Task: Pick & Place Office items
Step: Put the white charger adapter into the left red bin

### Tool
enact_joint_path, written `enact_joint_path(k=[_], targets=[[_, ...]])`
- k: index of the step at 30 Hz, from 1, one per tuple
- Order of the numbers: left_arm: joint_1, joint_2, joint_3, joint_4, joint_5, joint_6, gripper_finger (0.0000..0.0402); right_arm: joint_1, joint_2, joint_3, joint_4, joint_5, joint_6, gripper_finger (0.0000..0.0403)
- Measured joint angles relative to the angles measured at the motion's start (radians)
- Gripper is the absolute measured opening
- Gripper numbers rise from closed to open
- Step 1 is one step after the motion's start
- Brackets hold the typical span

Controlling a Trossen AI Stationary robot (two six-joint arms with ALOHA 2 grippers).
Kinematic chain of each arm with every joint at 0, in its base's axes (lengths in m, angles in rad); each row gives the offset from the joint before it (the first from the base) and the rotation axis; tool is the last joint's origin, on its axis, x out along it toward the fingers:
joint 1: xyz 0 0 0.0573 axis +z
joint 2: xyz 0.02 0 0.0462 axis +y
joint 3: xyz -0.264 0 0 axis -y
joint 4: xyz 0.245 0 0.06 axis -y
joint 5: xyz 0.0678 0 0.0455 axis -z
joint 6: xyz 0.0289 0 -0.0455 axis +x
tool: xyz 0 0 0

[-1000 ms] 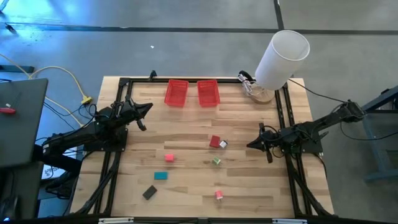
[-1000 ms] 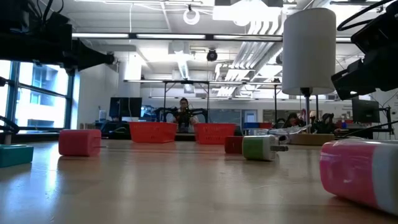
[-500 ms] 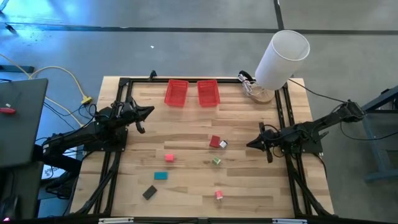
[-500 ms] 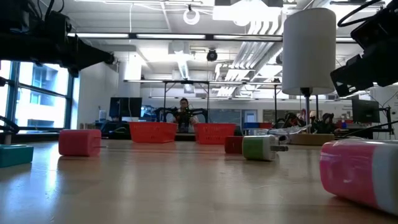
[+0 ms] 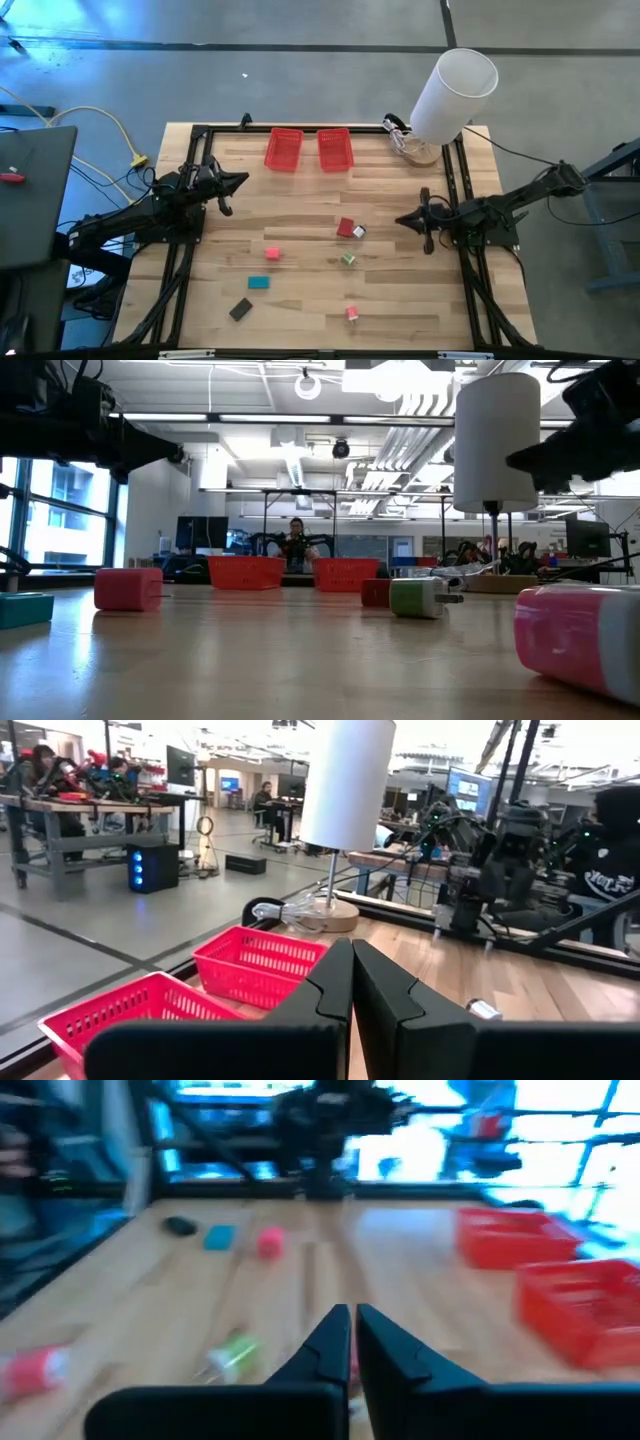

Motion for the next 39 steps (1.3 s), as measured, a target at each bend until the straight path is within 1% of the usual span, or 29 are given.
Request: enact_joint_path(k=[4, 8, 11, 13, 15, 17, 22, 26, 30, 35, 39], targets=[[0.0, 0.0, 0.0, 0.0, 0.0, 0.017, 0.0017, 0.0, -0.001, 0.042, 0.004, 0.045, -0.037, 0.0054], [-0.015, 0.002, 0.0, 0.0, 0.0, 0.06, 0.0041, 0.0, 0.0, 0.064, 0.001, 0.05, -0.039, 0.0109], [-0.035, 0.002, 0.0, 0.0, 0.0, 0.087, 0.0062, 0.0, 0.015, 0.078, 0.001, 0.055, -0.094, 0.0149], [-0.049, 0.002, 0.0, 0.0, 0.001, 0.094, 0.0075, 0.0, 0.031, 0.084, -0.008, 0.091, -0.133, 0.0171], [-0.066, 0.002, 0.0, 0.0, 0.001, 0.094, 0.0087, 0.0, 0.045, 0.092, -0.007, 0.126, -0.143, 0.0189], [-0.086, 0.002, 0.0, 0.0, 0.007, 0.094, 0.0098, 0.0, 0.06, 0.105, -0.01, 0.14, -0.144, 0.0203], [-0.141, 0.002, 0.0, 0.0, 0.023, 0.079, 0.0124, 0.0, 0.125, 0.149, -0.014, 0.155, -0.144, 0.0215], [-0.184, 0.002, 0.0, 0.003, 0.022, 0.079, 0.0133, 0.0, 0.181, 0.213, -0.019, 0.155, -0.15, 0.0215], [-0.212, 0.002, 0.0, 0.006, 0.021, 0.078, 0.0134, 0.0, 0.239, 0.3, -0.088, 0.155, -0.128, 0.0215], [-0.239, 0.002, 0.0, 0.049, 0.021, 0.037, 0.0134, 0.0, 0.334, 0.472, -0.251, 0.15, -0.078, 0.0215], [-0.262, 0.002, 0.0, 0.08, 0.02, 0.059, 0.0134, 0.0, 0.425, 0.591, -0.336, 0.149, -0.06, 0.0215]])
